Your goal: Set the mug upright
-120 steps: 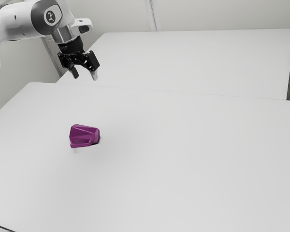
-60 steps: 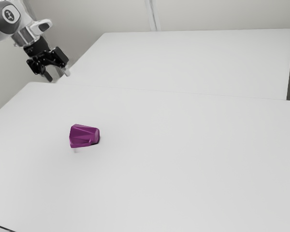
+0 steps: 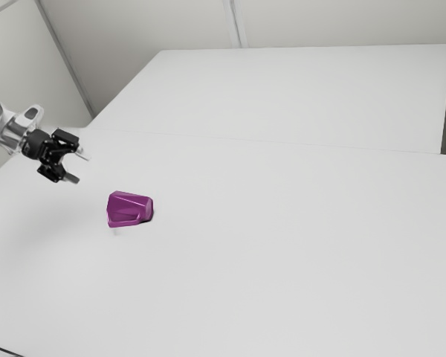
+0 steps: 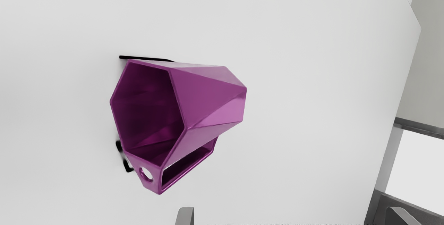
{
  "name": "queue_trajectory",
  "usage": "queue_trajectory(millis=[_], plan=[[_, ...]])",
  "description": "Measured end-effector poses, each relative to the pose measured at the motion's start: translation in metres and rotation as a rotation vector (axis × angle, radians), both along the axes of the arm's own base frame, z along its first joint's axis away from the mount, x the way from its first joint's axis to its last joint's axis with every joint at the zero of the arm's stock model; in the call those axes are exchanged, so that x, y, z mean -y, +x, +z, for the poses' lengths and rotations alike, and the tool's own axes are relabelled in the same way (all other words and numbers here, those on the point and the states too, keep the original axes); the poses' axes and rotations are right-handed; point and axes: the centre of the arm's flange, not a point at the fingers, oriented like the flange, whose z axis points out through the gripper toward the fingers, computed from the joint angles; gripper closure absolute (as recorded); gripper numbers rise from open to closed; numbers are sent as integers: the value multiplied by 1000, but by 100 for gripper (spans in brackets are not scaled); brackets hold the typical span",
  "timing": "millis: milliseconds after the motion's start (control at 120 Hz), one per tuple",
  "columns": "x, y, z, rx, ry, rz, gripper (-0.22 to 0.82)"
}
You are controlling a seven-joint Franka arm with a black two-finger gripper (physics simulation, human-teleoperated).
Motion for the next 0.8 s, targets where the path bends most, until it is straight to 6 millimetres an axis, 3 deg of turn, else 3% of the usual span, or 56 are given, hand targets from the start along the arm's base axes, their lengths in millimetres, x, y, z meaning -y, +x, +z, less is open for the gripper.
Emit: queue_trajectory(millis=[117, 283, 725, 800], plan=[[-8, -3, -45, 12, -73, 9, 0], [-9, 5, -93, 60, -142, 21, 0], [31, 10, -147, 162, -299, 21, 0], [32, 9, -151, 177, -309, 24, 19]])
